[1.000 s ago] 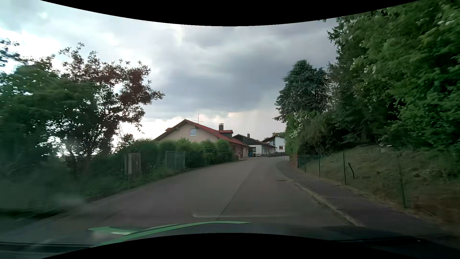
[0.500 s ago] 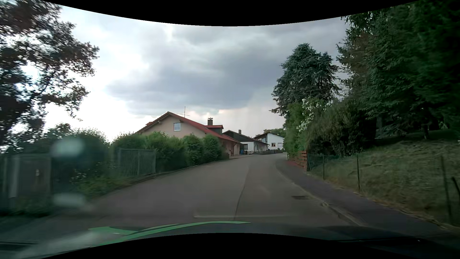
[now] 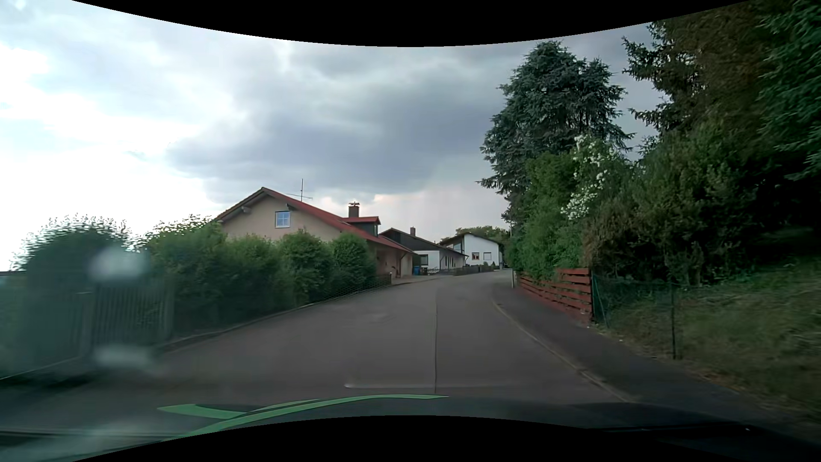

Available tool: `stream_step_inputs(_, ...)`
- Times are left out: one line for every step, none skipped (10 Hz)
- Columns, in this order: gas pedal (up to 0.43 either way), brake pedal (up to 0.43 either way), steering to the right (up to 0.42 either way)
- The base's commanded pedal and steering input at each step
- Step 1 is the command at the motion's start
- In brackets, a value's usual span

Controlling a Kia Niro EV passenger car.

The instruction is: Follow the waypoints while adhering to traffic rules and regulations

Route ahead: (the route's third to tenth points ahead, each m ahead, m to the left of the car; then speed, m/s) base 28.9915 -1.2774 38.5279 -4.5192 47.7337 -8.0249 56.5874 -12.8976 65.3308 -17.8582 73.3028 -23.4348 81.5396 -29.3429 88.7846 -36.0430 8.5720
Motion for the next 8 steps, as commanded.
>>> stream_step_inputs(0.098, 0.0, 0.043)
stream_step_inputs(0.098, 0.0, 0.043)
stream_step_inputs(0.098, 0.0, 0.042)
stream_step_inputs(0.098, 0.0, 0.042)
stream_step_inputs(0.098, 0.0, 0.042)
stream_step_inputs(0.098, 0.0, 0.042)
stream_step_inputs(0.087, 0.0, 0.041)
stream_step_inputs(0.079, 0.0, 0.041)
